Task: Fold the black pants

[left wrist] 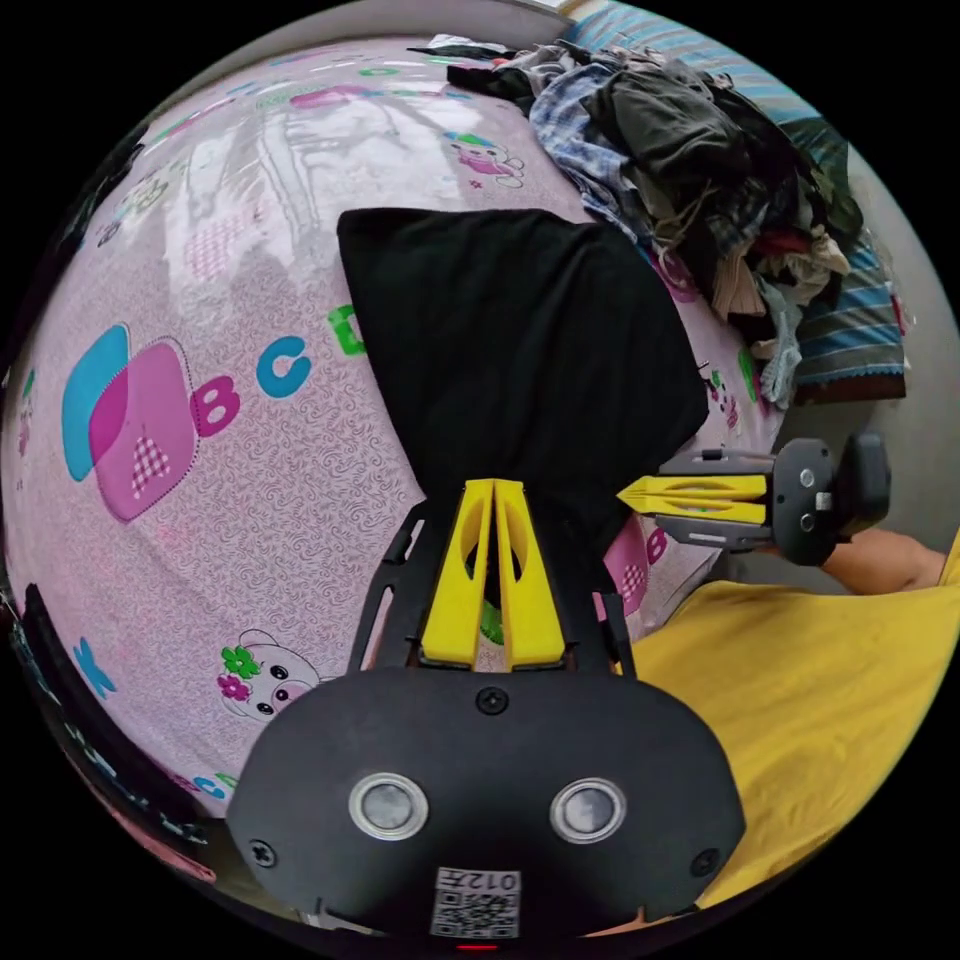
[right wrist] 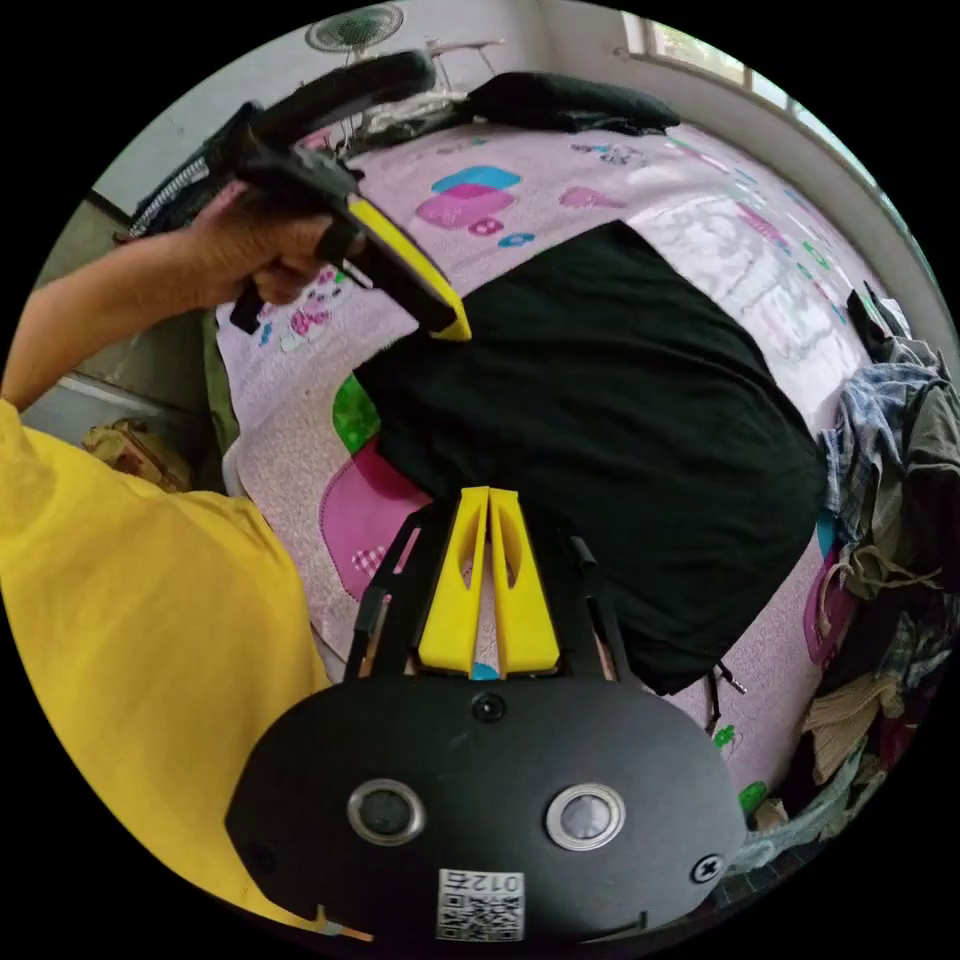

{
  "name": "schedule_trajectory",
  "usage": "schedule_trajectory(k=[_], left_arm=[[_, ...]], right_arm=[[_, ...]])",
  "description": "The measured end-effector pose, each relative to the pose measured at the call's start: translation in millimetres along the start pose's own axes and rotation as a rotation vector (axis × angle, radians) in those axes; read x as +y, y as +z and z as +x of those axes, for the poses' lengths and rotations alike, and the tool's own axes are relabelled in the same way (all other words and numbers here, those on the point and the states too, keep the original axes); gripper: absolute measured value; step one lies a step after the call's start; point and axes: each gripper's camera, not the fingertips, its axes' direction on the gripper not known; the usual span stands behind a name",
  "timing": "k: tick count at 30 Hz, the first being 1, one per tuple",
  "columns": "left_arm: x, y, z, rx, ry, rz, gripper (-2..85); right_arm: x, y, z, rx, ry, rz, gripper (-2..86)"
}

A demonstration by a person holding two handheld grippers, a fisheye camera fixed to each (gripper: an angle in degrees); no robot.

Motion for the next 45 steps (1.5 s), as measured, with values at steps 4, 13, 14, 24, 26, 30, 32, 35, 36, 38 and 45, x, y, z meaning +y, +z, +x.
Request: schedule_trajectory(k=[4, 13, 14, 24, 26, 30, 32, 35, 36, 38, 45], left_arm=[[-2.0, -2.2, -0.9, 0.049, -0.009, 0.005, 0.4], [8.7, -16.7, 38.5, 0.001, 0.07, -0.016, 0.4], [8.4, -8.6, 39.4, -0.055, 0.062, -0.054, 0.4], [7.2, -28.4, 43.7, -0.037, 0.016, 0.063, 0.4], [-1.6, -15.1, 66.0, -0.011, 0.117, -0.001, 0.5], [-7.2, 21.2, 79.1, -0.077, 0.171, -0.137, 0.5], [-7.0, 36.6, 68.2, -0.05, 0.116, -0.187, 0.4], [-10.5, 27.2, 58.0, 0.02, 0.069, -0.156, 0.4], [-13.0, 21.7, 58.1, 0.021, 0.072, -0.137, 0.4], [-32.3, -2.5, 60.9, 0.02, 0.104, -0.051, 0.4], [-151.1, -15.5, 65.0, -0.015, 0.166, 0.068, 0.4]], right_arm=[[10.5, -16.2, 5.5, -0.024, 0.014, 0.004, 0.8], [-13.0, -44.2, -14.0, -0.126, -0.05, 0.108, 0.8], [-17.0, -38.4, -15.1, -0.128, -0.045, 0.074, 0.8], [19.1, -100.3, 30.5, -0.186, 0.073, 0.131, 0.8], [34.5, -111.7, 50.6, -0.127, 0.144, 0.145, 0.8], [64.2, -117.2, 90.5, -0.016, 0.284, 0.097, 0.8], [72.2, -113.0, 96.6, -0.036, 0.285, 0.05, 0.8], [77.8, -109.5, 95.7, -0.072, 0.266, -0.079, 0.8], [80.1, -119.1, 93.7, -0.042, 0.252, -0.057, 0.8], [80.8, -138.9, 97.1, -0.045, 0.254, 0.013, 0.8], [73.1, -167.7, 130.3, -0.02, 0.371, 0.109, 0.7]])
